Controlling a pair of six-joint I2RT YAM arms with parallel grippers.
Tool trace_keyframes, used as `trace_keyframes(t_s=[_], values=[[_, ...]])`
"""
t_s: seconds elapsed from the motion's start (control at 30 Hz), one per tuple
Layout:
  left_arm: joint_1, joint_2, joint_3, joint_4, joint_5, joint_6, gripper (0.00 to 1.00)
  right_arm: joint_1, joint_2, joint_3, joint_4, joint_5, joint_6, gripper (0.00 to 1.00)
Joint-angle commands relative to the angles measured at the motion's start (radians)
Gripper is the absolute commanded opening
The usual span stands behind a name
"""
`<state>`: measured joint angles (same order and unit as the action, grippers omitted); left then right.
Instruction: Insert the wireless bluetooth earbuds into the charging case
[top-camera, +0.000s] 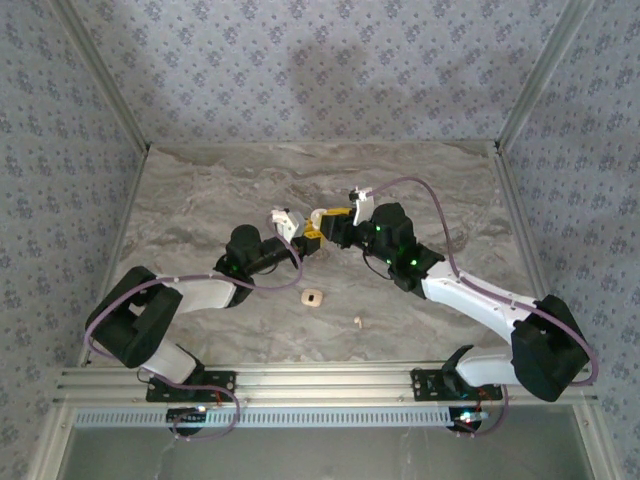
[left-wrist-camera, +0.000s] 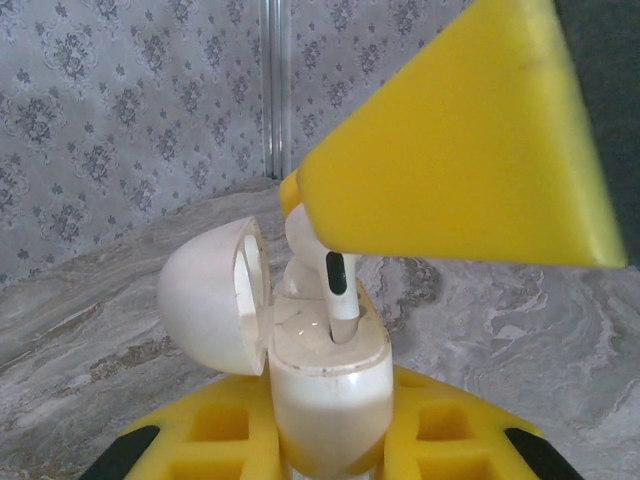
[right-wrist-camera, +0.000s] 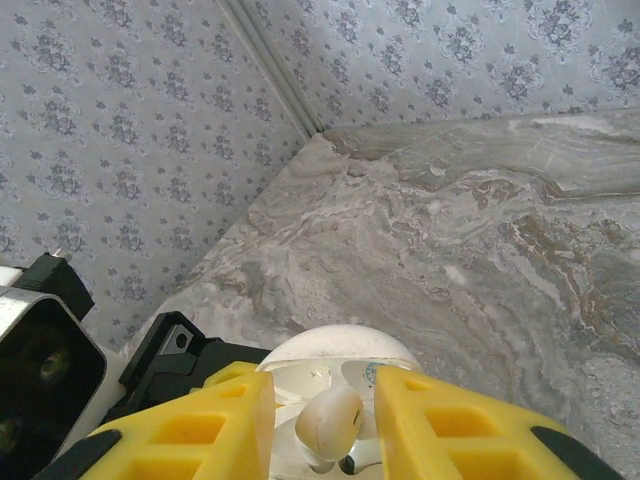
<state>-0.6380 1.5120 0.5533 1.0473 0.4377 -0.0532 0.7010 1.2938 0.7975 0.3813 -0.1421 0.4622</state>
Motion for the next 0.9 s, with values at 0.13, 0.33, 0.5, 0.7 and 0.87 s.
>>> trace_keyframes(t_s=[0.13,0.33,0.5,0.7,0.87], values=[[-0.008,-0.048,0.000,0.048,0.006,0.017,0.09,0.006,-0.027,0.027,-0.041,0.029,-0.022,0.41],[-0.008,-0.046,-0.001,0.035,0.004,0.023,0.09,0.008,-0.058,0.032,-0.049,0.026,-0.030,0.48],[-0.008,-0.046,-0.001,0.026,0.004,0.028,0.09,0.007,-0.105,0.036,-0.057,0.012,-0.036,0.51],[-0.008,-0.049,-0.002,0.018,0.007,0.034,0.09,-0.001,-0.152,0.063,-0.124,-0.033,-0.046,0.47],[-0.008,-0.052,-0.003,0.008,0.010,0.042,0.09,-0.023,-0.146,0.117,-0.213,-0.101,0.012,0.38]])
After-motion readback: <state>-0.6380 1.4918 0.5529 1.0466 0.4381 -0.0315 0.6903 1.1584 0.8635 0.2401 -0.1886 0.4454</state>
